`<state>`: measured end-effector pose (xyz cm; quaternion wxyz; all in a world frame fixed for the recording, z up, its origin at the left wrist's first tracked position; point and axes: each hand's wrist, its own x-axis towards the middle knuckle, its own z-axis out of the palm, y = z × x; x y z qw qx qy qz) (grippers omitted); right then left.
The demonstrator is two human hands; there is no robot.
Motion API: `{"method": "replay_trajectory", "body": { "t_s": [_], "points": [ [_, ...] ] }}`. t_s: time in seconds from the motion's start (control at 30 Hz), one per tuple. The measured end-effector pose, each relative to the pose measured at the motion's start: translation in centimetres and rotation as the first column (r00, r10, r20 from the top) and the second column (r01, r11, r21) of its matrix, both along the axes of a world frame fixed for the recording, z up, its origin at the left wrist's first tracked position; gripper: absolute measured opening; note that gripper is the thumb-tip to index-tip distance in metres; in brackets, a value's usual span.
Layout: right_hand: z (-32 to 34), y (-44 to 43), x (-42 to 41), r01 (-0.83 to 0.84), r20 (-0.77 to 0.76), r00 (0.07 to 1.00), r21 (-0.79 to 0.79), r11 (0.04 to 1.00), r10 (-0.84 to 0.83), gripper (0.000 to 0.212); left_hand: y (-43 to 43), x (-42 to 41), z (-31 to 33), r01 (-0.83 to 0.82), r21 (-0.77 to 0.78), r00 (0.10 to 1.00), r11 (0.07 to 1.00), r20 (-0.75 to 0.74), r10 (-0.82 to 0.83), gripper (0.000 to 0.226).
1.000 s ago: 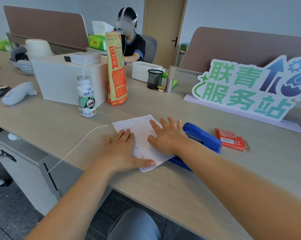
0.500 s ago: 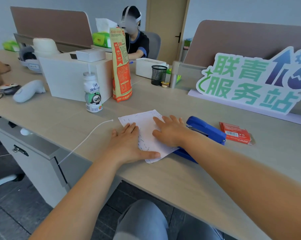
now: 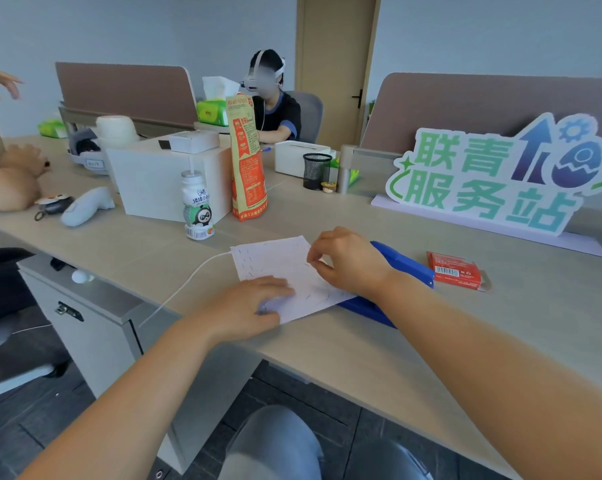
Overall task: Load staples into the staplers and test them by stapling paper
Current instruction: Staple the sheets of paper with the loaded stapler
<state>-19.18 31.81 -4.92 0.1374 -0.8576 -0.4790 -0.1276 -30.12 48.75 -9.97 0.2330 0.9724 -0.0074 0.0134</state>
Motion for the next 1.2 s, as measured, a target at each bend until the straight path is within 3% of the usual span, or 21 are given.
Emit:
{"method": "replay_trajectory", "body": {
  "t_s": [0.07, 0.23, 0.43, 0.5, 0.63, 0.7, 0.83, 0.93, 1.0, 1.07, 1.2],
  "points": [
    [0.3, -0.2, -0.8, -0.045, -0.018, 0.999, -0.073, 0.996, 0.044, 0.019, 0.1, -0.8, 0.0, 0.015, -0.036, 1.0, 0.999, 0.019, -0.014, 0.044],
    [-0.3, 0.2, -3.1, -0.098, -0.047, 0.995, -0.31, 0.946, 0.088, 0.023, 0.8, -2.8, 0.4, -0.054, -0.013, 0.998, 0.998, -0.015, 0.053, 0.104],
    [-0.3, 0.7, -4.8, -0.141, -0.12, 0.987, -0.334, 0.932, 0.107, 0.024, 1.3, -5.4, 0.5, 0.044, 0.134, 0.995, 0.99, -0.099, -0.031, 0.116],
    [-0.2, 0.7, -5.4, -0.154, -0.139, 0.984, -0.325, 0.933, 0.114, 0.025, 1.3, -5.9, 0.5, 0.052, 0.168, 0.994, 0.984, -0.104, -0.035, 0.106],
    [-0.2, 0.5, -6.2, -0.189, -0.171, 0.975, -0.315, 0.93, 0.14, 0.027, 1.7, -6.5, 0.4, 0.059, 0.203, 0.998, 0.977, -0.019, -0.057, 0.046],
    [-0.4, 0.4, -6.5, -0.207, -0.191, 0.969, -0.285, 0.936, 0.156, 0.029, 1.7, -6.7, 0.6, 0.072, 0.142, 0.995, 0.987, 0.054, -0.08, 0.03],
    [-0.5, -0.1, -6.8, -0.212, -0.209, 0.962, -0.175, 0.961, 0.174, 0.04, 1.0, -7.0, 1.0, -0.045, -0.06, 0.928, 0.997, 0.368, 0.064, 0.023],
    [0.1, -0.3, -6.9, -0.171, -0.179, 0.966, 0.097, 0.981, 0.186, 0.024, 0.2, -6.9, 1.8, -0.066, -0.231, 0.838, 0.971, 0.515, 0.18, 0.028],
    [1.2, -0.5, -7.1, -0.13, -0.236, 0.952, 0.269, 0.954, 0.196, 0.019, -0.5, -6.9, 3.0, -0.066, -0.317, 0.794, 0.946, 0.558, 0.242, 0.021],
    [2.8, -0.7, -7.2, -0.121, -0.291, 0.932, 0.312, 0.942, 0.216, 0.017, -1.3, -6.8, 5.0, -0.043, -0.387, 0.774, 0.921, 0.57, 0.275, 0.004],
    [5.7, -1.9, -6.9, -0.127, -0.345, 0.903, 0.352, 0.927, 0.255, 0.015, -2.8, -6.2, 9.2, 0.026, -0.47, 0.821, 0.882, 0.513, 0.249, 0.014]
  ]
}}
